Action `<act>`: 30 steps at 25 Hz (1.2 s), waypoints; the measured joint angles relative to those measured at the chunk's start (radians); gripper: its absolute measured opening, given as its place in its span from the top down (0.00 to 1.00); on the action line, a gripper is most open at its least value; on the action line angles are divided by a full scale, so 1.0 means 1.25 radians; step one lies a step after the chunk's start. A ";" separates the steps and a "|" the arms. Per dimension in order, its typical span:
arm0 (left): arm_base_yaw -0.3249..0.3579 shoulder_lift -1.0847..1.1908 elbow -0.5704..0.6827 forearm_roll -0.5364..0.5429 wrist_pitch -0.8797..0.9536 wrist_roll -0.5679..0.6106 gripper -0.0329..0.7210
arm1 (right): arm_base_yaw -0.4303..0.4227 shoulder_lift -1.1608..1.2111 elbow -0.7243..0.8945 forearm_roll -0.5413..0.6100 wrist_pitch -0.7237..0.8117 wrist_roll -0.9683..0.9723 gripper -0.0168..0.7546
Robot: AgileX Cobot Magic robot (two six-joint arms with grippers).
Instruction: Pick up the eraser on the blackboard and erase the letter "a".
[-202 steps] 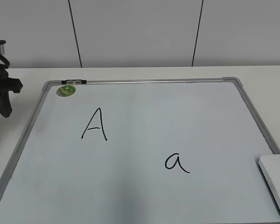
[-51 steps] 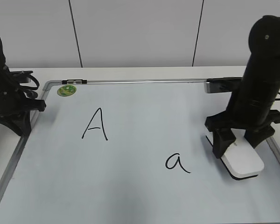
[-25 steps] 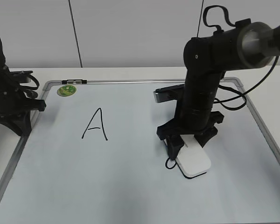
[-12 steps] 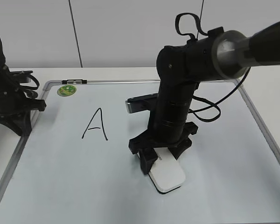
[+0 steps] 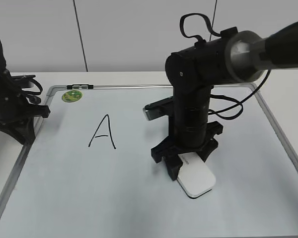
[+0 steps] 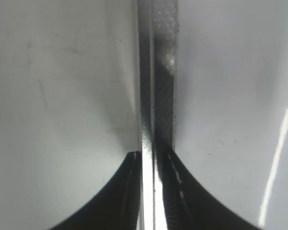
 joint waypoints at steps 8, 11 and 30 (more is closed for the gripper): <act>0.000 0.000 0.000 -0.002 0.000 0.000 0.80 | -0.088 0.000 -0.002 -0.034 0.049 0.020 0.31; 0.000 0.000 0.000 -0.002 0.000 0.000 0.80 | -0.116 0.000 -0.004 -0.052 0.060 0.033 0.31; 0.000 0.000 0.000 -0.004 0.000 0.000 0.79 | -0.154 -0.279 0.039 -0.103 -0.005 0.094 0.31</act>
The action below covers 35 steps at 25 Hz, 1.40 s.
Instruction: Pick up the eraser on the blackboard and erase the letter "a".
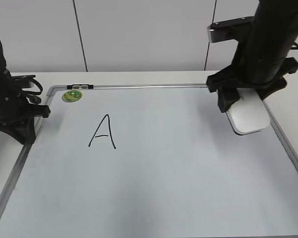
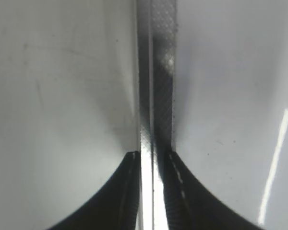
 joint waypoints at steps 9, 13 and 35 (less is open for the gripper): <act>0.000 0.000 0.000 -0.004 0.000 0.000 0.79 | -0.072 -0.110 0.165 -0.077 0.000 0.035 0.31; 0.000 0.000 0.000 -0.004 0.000 0.000 0.79 | -0.129 -0.120 0.191 -0.058 0.000 0.020 0.31; 0.000 0.000 0.000 -0.009 0.000 0.000 0.79 | -0.275 -0.051 0.221 0.148 0.061 -0.182 0.31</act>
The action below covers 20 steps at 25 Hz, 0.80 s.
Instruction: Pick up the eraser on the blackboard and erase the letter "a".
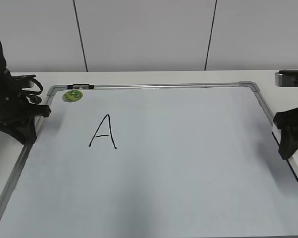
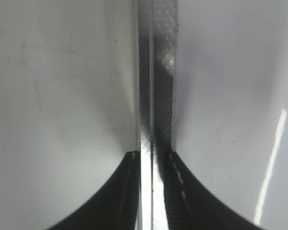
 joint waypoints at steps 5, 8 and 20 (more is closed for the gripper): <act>0.000 0.000 0.000 -0.001 0.000 0.000 0.79 | 0.000 0.000 0.000 -0.034 -0.063 -0.001 0.31; 0.000 0.000 0.000 -0.001 0.000 0.000 0.79 | 0.000 0.000 0.000 -0.036 -0.076 -0.001 0.31; 0.000 0.000 0.000 -0.002 0.000 0.010 0.78 | 0.000 0.055 -0.002 -0.028 -0.106 -0.001 0.31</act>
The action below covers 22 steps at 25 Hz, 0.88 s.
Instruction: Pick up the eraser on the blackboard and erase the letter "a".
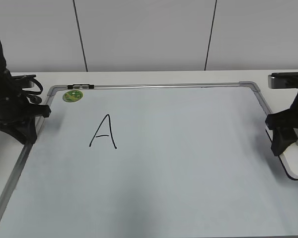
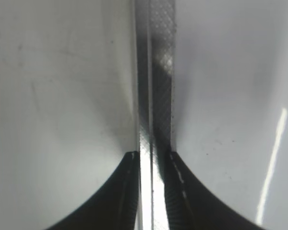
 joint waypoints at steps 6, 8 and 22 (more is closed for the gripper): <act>0.000 0.000 0.000 -0.001 0.000 0.001 0.78 | 0.000 0.056 -0.083 0.000 0.003 0.000 0.31; 0.000 0.000 0.000 -0.001 0.000 0.001 0.78 | 0.000 0.076 -0.109 0.000 0.007 0.000 0.31; 0.000 0.000 0.000 -0.004 -0.001 0.003 0.77 | -0.012 0.275 -0.328 0.003 0.124 -0.002 0.31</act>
